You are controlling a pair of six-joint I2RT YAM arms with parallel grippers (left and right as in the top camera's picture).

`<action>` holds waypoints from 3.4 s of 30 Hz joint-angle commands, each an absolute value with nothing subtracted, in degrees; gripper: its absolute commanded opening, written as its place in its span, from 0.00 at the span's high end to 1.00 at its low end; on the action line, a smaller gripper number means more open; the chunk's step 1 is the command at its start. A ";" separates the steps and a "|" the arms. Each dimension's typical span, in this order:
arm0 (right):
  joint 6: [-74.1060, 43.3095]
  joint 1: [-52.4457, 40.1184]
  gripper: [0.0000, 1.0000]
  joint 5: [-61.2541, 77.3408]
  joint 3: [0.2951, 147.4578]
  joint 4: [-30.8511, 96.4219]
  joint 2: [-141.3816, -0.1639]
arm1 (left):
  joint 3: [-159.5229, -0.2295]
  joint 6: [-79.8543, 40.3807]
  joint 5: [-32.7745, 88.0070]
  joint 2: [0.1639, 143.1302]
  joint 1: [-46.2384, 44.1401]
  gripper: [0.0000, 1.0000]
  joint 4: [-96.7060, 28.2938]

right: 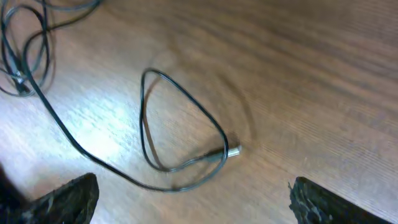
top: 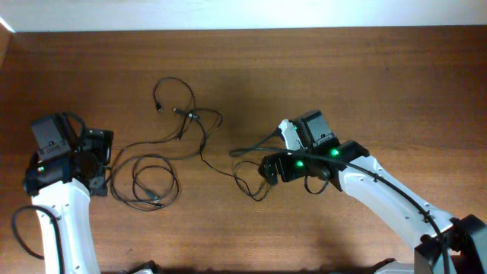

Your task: Untangle cables

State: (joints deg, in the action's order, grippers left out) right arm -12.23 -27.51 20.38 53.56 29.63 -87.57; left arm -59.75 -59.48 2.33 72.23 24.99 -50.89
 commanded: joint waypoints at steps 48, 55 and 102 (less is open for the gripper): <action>38.85 -33.41 0.25 23.83 53.67 5.08 -106.26 | -59.72 -52.60 1.21 72.31 25.30 0.01 -52.18; 38.83 -33.41 0.41 25.74 53.67 5.69 -108.68 | -59.72 -52.60 1.23 72.31 25.30 0.01 -52.18; 13.76 -31.75 0.96 -49.78 59.27 4.67 -63.11 | -59.72 -22.76 23.24 72.31 24.99 0.01 -45.76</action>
State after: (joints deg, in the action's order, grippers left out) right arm 18.02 -32.01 -51.59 58.28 5.50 -63.29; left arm -59.75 -44.31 7.25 72.23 25.02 -49.41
